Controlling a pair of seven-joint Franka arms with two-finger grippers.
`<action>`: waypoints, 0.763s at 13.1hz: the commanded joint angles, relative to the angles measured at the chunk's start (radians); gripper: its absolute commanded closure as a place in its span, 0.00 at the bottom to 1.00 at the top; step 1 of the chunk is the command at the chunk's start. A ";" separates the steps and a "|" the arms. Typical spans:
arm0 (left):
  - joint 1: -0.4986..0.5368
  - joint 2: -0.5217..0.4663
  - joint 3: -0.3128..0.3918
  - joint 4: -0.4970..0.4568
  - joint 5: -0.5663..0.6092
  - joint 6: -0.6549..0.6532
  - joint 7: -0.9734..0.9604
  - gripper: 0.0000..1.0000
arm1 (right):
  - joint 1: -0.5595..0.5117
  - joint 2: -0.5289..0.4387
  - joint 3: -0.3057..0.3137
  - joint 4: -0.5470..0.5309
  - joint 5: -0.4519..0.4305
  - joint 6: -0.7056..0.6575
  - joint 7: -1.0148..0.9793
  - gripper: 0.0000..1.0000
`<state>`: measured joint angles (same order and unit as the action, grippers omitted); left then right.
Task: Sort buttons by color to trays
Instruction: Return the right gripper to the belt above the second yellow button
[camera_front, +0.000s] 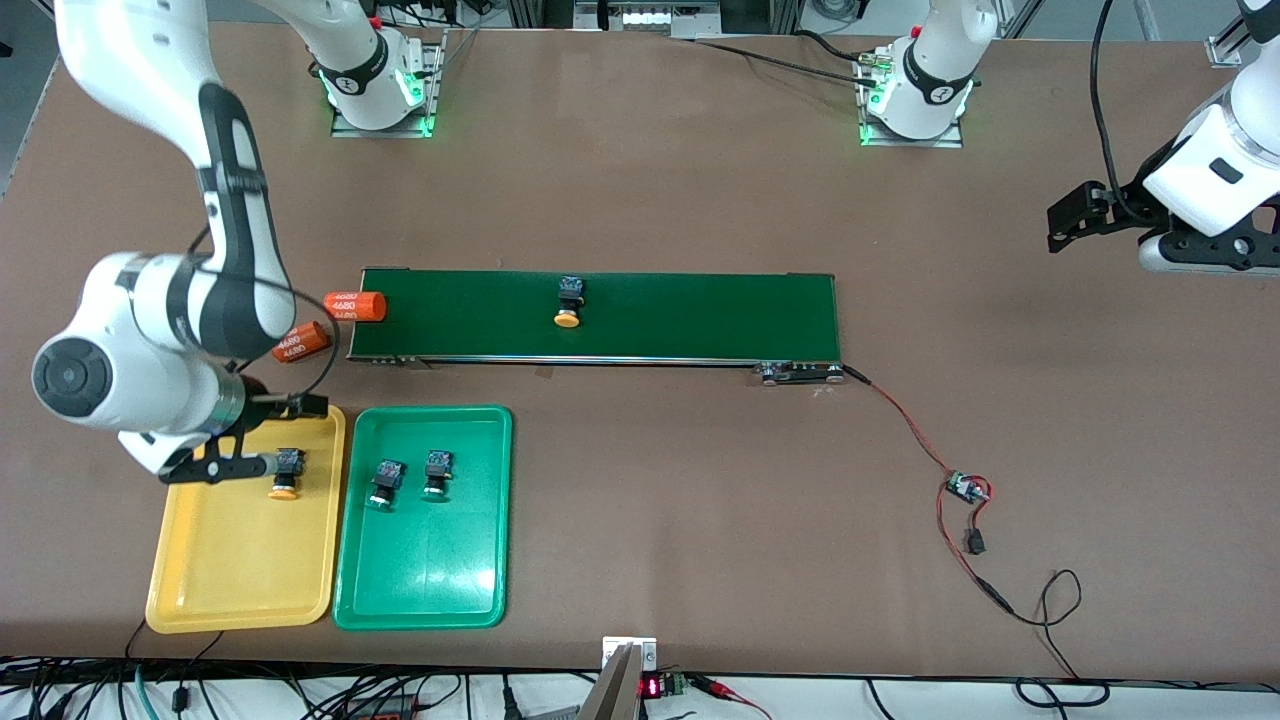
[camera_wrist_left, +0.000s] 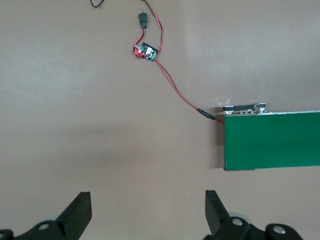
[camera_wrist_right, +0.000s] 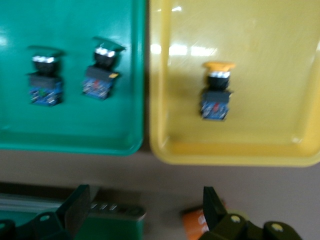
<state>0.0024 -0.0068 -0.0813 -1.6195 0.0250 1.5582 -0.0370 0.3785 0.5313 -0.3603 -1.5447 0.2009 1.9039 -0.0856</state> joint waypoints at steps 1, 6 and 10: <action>0.001 -0.005 -0.008 0.015 0.030 -0.020 -0.006 0.00 | 0.101 -0.181 0.001 -0.205 0.011 0.015 0.142 0.00; 0.001 -0.005 -0.008 0.015 0.030 -0.020 -0.006 0.00 | 0.299 -0.206 0.001 -0.253 0.008 0.029 0.383 0.00; 0.001 -0.005 -0.008 0.015 0.030 -0.021 -0.006 0.00 | 0.437 -0.165 0.001 -0.267 0.009 0.090 0.585 0.00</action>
<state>0.0024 -0.0069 -0.0816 -1.6191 0.0250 1.5582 -0.0370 0.7612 0.3585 -0.3503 -1.7917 0.2018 1.9573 0.4293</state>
